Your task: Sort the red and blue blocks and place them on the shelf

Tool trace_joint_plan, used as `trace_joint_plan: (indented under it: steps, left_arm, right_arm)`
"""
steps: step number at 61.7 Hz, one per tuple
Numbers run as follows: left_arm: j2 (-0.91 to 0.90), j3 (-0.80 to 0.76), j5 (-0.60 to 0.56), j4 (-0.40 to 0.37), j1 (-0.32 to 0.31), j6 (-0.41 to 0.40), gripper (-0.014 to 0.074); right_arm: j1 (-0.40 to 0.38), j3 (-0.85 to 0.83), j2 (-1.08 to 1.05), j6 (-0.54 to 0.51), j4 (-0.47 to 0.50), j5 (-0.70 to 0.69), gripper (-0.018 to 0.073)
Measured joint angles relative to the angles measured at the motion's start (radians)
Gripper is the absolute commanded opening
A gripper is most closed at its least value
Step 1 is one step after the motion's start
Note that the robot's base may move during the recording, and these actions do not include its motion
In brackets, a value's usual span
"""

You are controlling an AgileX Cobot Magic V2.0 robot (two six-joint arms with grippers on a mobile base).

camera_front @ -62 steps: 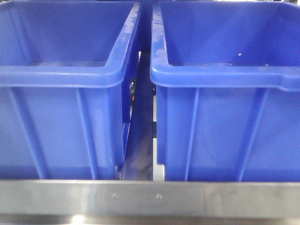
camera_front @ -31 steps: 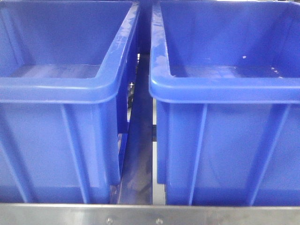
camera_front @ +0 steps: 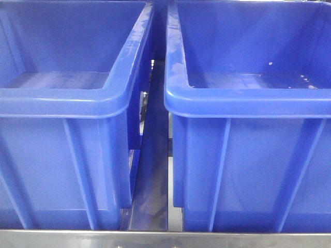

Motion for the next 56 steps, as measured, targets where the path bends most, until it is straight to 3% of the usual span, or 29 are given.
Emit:
trace_joint_plan:
  steps: [26,34,56]
  left_arm:
    - [0.0,0.012,0.054,0.0,0.0,0.0,0.0124]
    - [0.0,0.042,0.078,-0.034,0.0,0.0,0.0125]
    - [0.071,0.033,0.049,-0.054,-0.002,0.0,0.0126]
  right_arm:
    - [0.0,0.0,0.0,0.0,0.0,0.0,0.0377]
    - [0.0,0.0,0.0,0.0,0.0,0.0,0.0376]
    - [0.002,-0.016,0.05,0.0,0.0,0.0,0.0372]
